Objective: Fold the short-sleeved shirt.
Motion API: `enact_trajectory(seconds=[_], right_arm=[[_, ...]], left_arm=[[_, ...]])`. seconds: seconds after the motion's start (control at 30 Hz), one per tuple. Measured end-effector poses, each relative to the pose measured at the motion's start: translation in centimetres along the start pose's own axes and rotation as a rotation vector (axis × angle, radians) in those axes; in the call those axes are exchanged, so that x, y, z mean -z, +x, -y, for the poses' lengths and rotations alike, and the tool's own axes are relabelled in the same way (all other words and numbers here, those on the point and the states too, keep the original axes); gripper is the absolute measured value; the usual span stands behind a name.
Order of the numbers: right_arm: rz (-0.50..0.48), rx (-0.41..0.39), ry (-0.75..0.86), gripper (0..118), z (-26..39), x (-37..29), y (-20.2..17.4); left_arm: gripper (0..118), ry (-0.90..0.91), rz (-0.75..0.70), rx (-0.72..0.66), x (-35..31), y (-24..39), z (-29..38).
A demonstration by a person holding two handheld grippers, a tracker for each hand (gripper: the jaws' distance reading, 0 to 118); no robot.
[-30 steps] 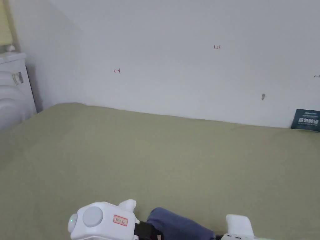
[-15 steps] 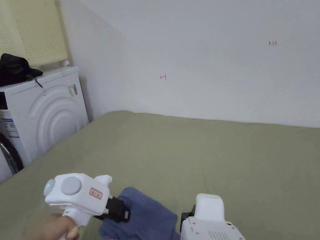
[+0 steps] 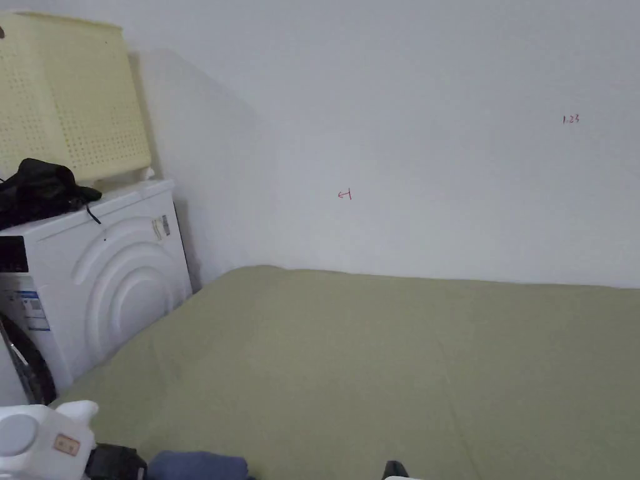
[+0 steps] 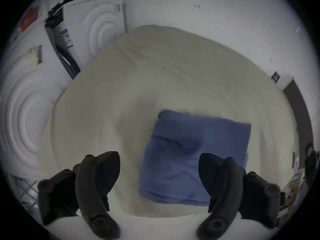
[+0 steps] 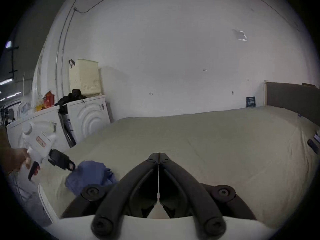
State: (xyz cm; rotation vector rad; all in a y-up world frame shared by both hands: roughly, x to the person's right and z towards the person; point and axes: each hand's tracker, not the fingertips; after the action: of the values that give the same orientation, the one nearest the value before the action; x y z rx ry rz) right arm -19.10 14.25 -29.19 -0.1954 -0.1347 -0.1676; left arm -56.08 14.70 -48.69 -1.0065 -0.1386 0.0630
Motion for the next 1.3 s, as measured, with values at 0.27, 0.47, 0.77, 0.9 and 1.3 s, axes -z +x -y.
enact_trajectory(seconds=[0.27,0.47,0.77,0.9,1.3], right_arm=[[0.083,-0.014,0.027,1,-2.4,-3.5,7.0],[0.092,-0.007,0.010,1,-4.0,-7.0,13.5],[0.183,-0.061,-0.004,1,-6.9,-12.0,25.5],[0.230,-0.082,-0.002,1,-7.6,-13.9,30.2],[0.290,-0.175,0.027,2,-9.4,-17.7,37.7]], left_arm=[[6,0.324,-0.067,-0.035,-8.5,8.2,4.9],[2,0.499,-0.023,0.085,-11.3,22.7,12.7],[2,0.560,0.144,0.173,-12.1,39.3,18.4],[2,0.623,0.176,0.231,-13.6,44.6,20.1],[2,0.734,0.129,0.243,-15.5,50.0,22.6]])
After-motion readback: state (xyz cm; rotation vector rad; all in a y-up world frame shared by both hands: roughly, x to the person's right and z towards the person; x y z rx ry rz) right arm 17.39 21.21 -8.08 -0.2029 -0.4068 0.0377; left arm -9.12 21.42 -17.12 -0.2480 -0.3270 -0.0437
